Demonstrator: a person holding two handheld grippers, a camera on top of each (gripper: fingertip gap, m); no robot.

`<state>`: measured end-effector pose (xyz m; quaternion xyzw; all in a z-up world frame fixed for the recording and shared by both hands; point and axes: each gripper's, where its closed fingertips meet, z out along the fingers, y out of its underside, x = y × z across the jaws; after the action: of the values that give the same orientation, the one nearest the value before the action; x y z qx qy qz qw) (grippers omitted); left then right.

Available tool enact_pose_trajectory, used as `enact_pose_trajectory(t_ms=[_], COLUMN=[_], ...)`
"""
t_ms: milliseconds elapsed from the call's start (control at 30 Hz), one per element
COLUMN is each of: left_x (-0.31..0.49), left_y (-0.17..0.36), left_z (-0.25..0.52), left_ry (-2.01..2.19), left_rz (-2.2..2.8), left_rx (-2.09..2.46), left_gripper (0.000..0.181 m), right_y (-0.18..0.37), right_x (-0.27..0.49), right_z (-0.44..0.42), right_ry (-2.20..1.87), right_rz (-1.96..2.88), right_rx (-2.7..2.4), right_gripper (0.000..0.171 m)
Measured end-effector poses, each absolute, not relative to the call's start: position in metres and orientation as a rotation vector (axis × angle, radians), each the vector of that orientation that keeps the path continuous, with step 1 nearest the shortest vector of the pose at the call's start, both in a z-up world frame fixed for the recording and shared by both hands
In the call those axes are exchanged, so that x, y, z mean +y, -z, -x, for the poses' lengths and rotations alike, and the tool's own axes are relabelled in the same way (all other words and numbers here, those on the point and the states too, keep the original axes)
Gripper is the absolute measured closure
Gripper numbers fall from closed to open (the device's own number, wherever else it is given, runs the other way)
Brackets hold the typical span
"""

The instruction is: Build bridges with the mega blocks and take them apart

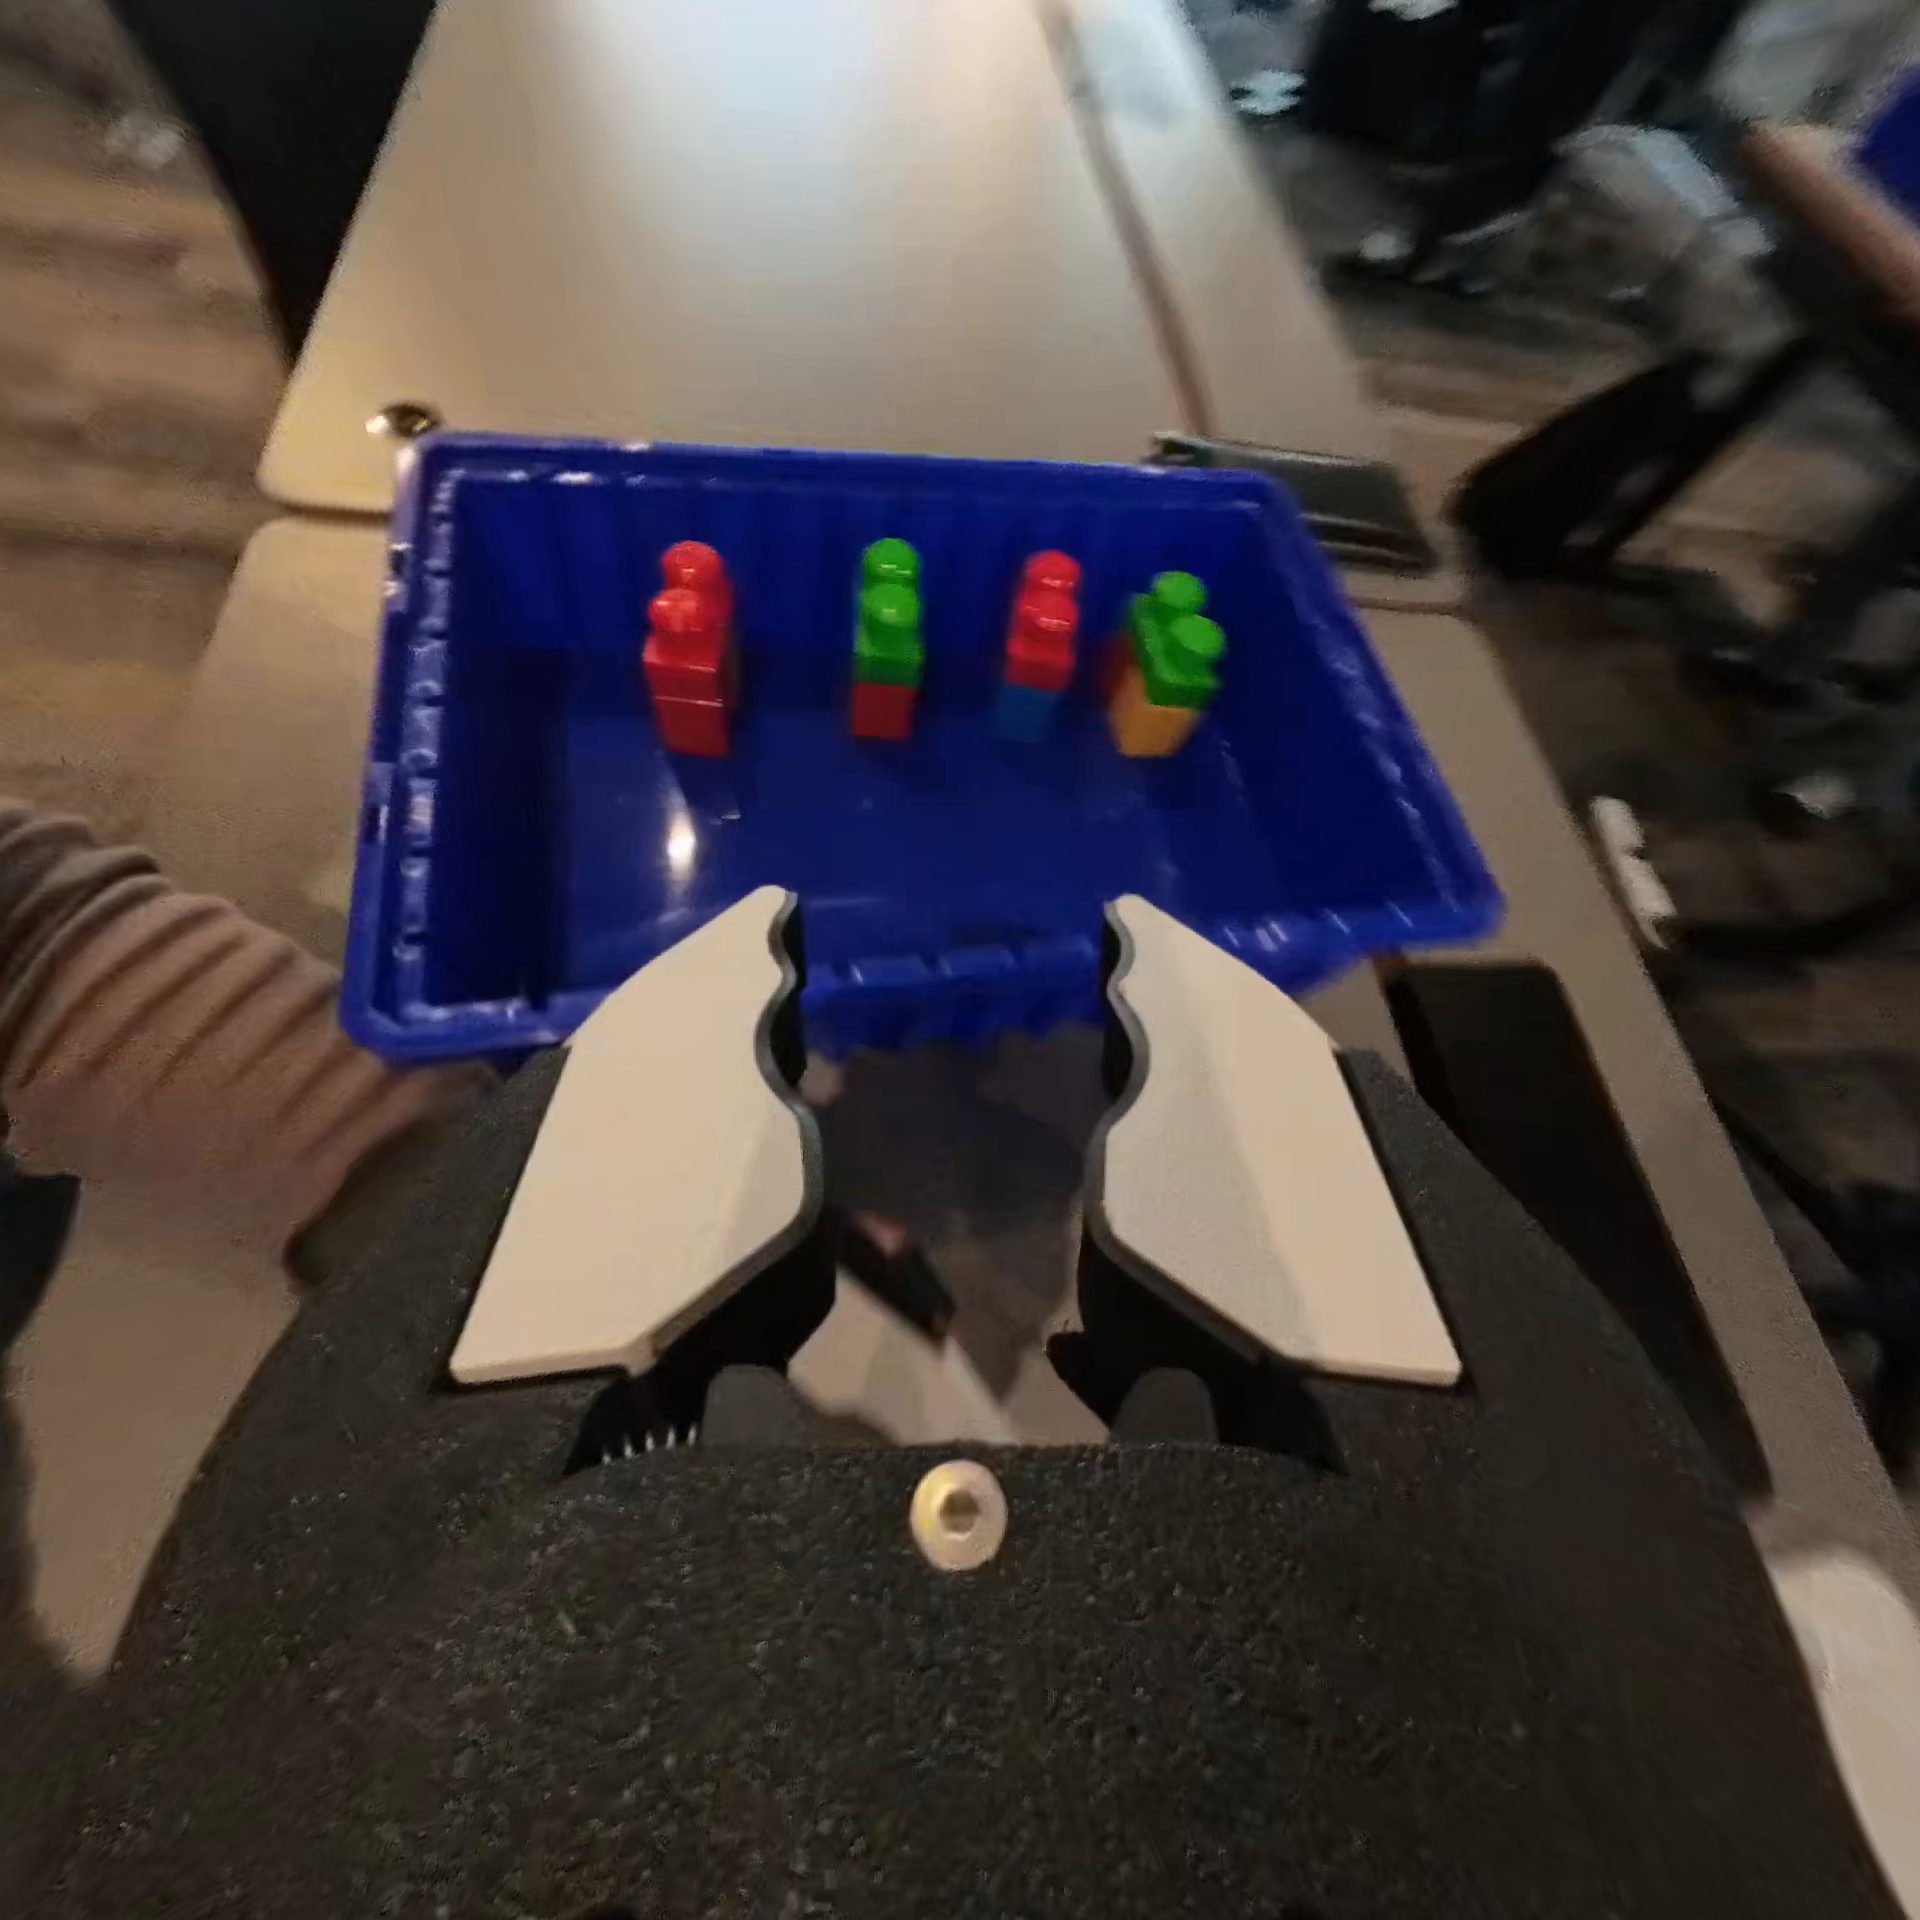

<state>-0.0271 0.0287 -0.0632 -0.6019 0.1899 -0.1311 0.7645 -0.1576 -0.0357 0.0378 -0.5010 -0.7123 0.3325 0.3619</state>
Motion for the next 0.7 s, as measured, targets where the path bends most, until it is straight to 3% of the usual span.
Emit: enact_pose_trajectory(t_ms=[367,633,667,700], left_x=[0.029,0.027,0.027,0.026], left_y=[0.071,0.055,0.055,0.054], left_z=[0.024,0.049,0.048,0.047], left_ry=[0.323,0.395,0.402,0.413], left_rz=[1.336,1.235,1.235,1.231], left_rx=[0.419,0.257,0.258,0.26], left_gripper=[0.142,0.147,0.147,0.147], right_y=[0.09,0.139,0.142,0.143], right_x=[-0.098,-0.107,-0.104,-0.099], right_z=[0.349,0.383,0.384,0.386], right_ry=[-0.579,-0.432,-0.396,-0.361], right_rz=[1.441,1.555,1.541,1.528], right_rx=[-2.46,-2.542,-2.542,-2.521], right_gripper=[0.091,0.108,0.113,0.13])
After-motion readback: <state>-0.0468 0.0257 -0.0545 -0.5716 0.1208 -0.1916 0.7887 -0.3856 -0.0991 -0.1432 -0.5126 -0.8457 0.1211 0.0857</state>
